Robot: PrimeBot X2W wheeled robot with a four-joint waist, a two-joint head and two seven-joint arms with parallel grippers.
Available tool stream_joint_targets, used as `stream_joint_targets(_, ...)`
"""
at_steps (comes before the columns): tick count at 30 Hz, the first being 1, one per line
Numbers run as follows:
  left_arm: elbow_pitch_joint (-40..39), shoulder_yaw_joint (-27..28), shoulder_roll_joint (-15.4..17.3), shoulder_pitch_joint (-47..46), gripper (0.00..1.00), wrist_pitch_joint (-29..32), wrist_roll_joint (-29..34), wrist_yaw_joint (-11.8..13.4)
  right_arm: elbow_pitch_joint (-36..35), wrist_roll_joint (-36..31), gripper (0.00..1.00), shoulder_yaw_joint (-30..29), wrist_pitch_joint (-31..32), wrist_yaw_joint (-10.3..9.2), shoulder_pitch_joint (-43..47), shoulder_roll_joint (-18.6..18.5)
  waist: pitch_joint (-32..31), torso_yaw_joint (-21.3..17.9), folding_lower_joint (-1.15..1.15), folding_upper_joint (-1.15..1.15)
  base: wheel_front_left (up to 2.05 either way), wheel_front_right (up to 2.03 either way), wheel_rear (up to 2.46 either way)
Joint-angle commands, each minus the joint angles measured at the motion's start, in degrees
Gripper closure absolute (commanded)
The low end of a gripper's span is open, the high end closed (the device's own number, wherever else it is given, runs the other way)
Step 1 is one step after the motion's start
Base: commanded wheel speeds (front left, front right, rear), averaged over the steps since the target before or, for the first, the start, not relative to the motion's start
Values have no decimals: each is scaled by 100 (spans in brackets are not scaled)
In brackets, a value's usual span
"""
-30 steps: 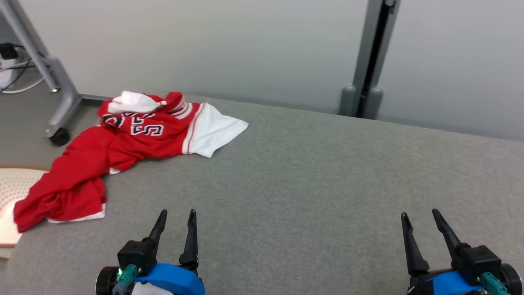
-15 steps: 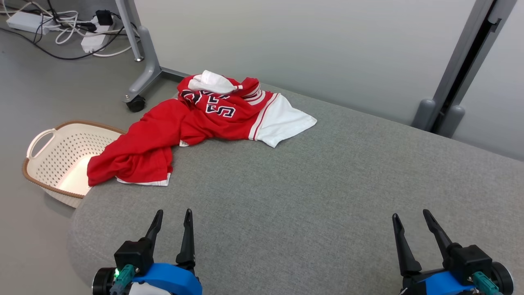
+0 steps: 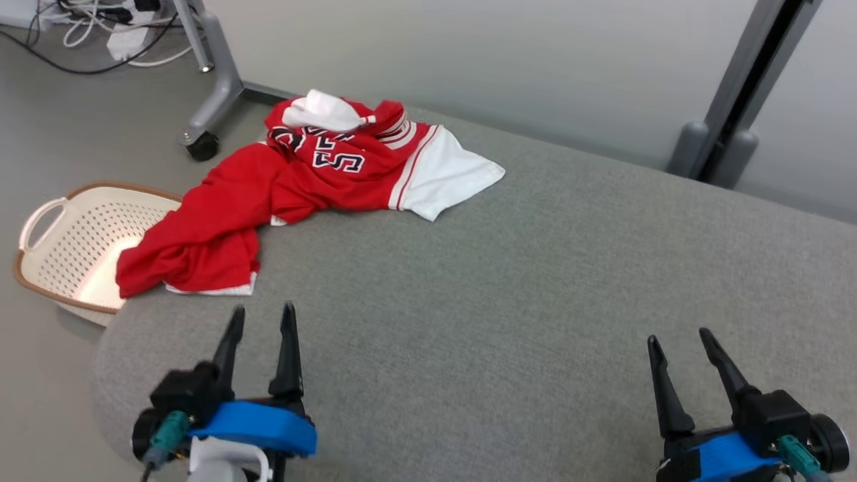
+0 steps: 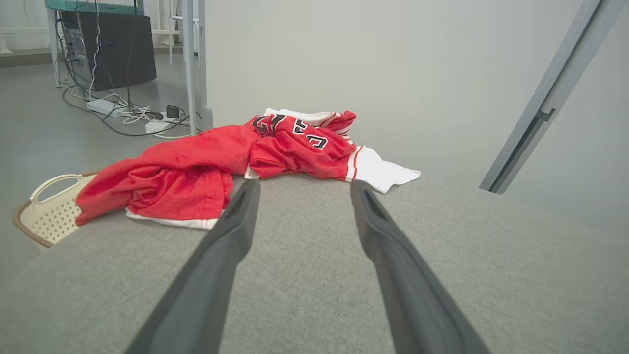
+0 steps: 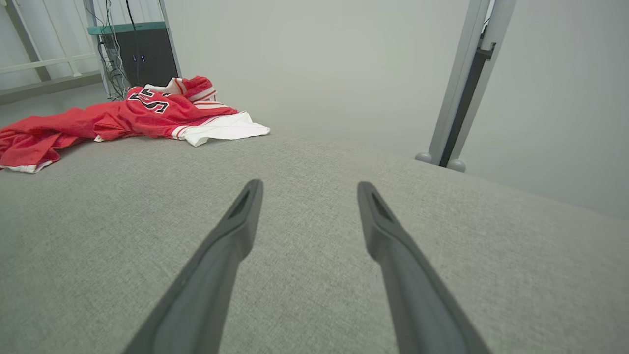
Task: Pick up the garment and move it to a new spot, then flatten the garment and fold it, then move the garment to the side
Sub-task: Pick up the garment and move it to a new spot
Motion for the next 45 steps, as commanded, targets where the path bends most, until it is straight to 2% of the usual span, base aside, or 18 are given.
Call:
stream_joint_targets(1,-250,108,5,-324,0,-19,-47,-46,-87,-77,0,-33,-34,1,-152,-25,176,-55,0,0,0,0,0)
stream_joint_targets(2,-396,169,44,-446,0,-19,-102,-67,-116,-119,0,-28,-33,1,-204,-28,289,-119,0,0,0,0,0)
stream_joint_targets(4,-768,326,320,-973,0,6,-125,-121,-221,-241,0,-78,-33,1,-355,-28,575,-297,0,0,0,0,0)
stream_joint_targets(8,-1010,719,792,-2005,0,338,-378,-160,-377,-406,0,-44,-33,1,-611,-27,1017,-625,0,0,0,0,0)
stream_joint_targets(11,-814,849,1366,-2801,0,719,-198,-151,-475,-530,0,43,-33,1,-807,-27,1346,-939,0,0,0,0,0)
stream_joint_targets(17,112,844,2026,-4083,0,1303,-90,-202,-669,-717,0,202,-33,1,-1159,-27,2033,-1518,0,0,0,0,0)
stream_joint_targets(21,867,724,2279,-4667,0,1665,-21,-220,-868,-545,0,315,-32,1,-1303,-27,2530,-1819,0,0,0,0,0)
stream_joint_targets(28,1795,364,2390,-5056,0,2015,-75,-285,-1216,-447,0,408,-28,1,-1352,-28,3011,-2079,0,0,0,0,0)
stream_joint_targets(36,2624,224,2767,-5337,0,1789,67,-239,-1322,-312,0,374,-15,0,-1253,-31,3147,-2312,0,0,0,0,0)
stream_joint_targets(37,2687,210,2789,-5373,40,1746,77,-233,-1324,-300,0,367,-15,0,-1254,-30,3152,-2326,0,0,0,0,0)
stream_joint_targets(38,2741,190,2811,-5398,73,1707,86,-235,-1321,-288,0,361,-15,0,-1262,-30,3157,-2339,0,0,0,0,0)
stream_joint_targets(39,2797,165,2815,-5420,100,1652,94,-242,-1313,-282,0,356,-15,0,-1273,-31,3154,-2348,0,0,0,0,0)
stream_joint_targets(45,2881,-157,2713,-5566,100,1290,131,-298,-1191,-217,0,349,-16,1,-1339,-27,2943,-2325,0,0,0,0,0)
